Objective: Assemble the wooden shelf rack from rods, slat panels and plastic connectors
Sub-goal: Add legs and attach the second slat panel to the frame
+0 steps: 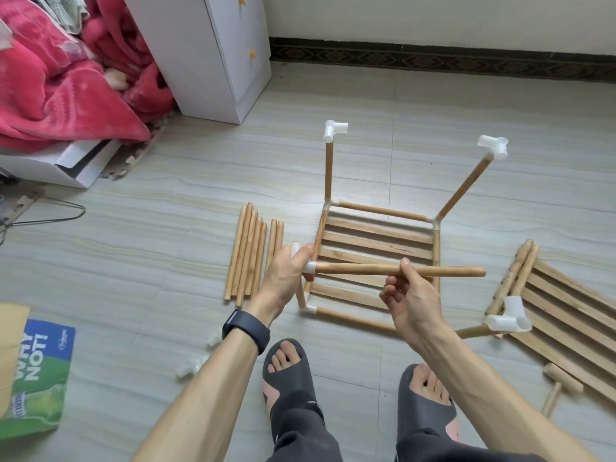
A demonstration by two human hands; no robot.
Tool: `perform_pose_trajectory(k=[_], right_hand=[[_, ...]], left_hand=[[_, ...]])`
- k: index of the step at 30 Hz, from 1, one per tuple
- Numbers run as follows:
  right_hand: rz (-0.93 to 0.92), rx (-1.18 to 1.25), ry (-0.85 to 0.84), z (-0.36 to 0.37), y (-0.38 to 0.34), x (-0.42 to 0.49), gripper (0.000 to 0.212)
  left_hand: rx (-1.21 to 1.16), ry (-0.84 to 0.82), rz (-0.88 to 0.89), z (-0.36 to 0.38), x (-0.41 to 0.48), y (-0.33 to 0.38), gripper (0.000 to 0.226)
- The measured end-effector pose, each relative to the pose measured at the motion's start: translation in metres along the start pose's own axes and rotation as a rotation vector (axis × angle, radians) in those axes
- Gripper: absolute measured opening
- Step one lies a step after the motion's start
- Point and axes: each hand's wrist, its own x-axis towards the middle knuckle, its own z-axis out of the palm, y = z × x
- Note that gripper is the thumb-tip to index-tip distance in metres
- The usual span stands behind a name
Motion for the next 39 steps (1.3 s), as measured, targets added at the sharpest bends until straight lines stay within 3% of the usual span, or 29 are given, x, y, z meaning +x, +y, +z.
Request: perform_pose_trajectory(k=[5,14,18,21,24,27,30,33,35,37,39], right_hand=[[-0.108,-0.055,-0.046,0.007,0.005,-0.012,0.025],[0.016,-0.095,-0.070,0.015,-0.002,-0.027,0.030],[0.084,-0.299,-0.133,-0.007,-0.021,-0.040,0.033],[-0.152,-0.701,-0.154,-0.042,-0.030,-0.066,0.024],[-0.597,-0.933,0.112,-0.091,-0.035,-0.091,0.015],[-0.763,-0.779,0.378,-0.123,-0.047,-0.092,0.010],[-0.654,-0.635,0.352,-0.132,-0.061,-0.069,0.037],[-0.474,-0.746,0.161,-0.129,-0.058,-0.044,0.037],[-0.455,-0.790,0.093,-0.127,-0.053,-0.030,0.051],[-0.483,-0.738,0.129,-0.123,-0.056,-0.017,0.058],[-0.511,-0.720,0.153,-0.120,-0.064,-0.005,0.053]], left_hand=[[-0.046,0.100,0.016,0.006,0.000,0.005,0.038],[-0.016,0.069,-0.033,-0.003,0.006,0.005,0.035],[0.257,0.075,0.015,-0.002,0.009,0.016,0.016],[0.666,0.200,0.266,0.002,0.006,0.035,0.028],[0.795,0.041,0.524,0.038,-0.001,0.073,0.037],[0.923,-0.230,0.651,0.095,-0.010,0.103,0.047],[1.031,-0.458,0.660,0.150,-0.016,0.115,0.067],[0.989,-0.659,0.553,0.184,-0.018,0.112,0.078],[1.011,-0.643,0.591,0.188,-0.016,0.101,0.056],[1.101,-0.512,0.744,0.183,-0.013,0.091,0.031],[1.098,-0.429,0.821,0.182,-0.013,0.086,0.029]])
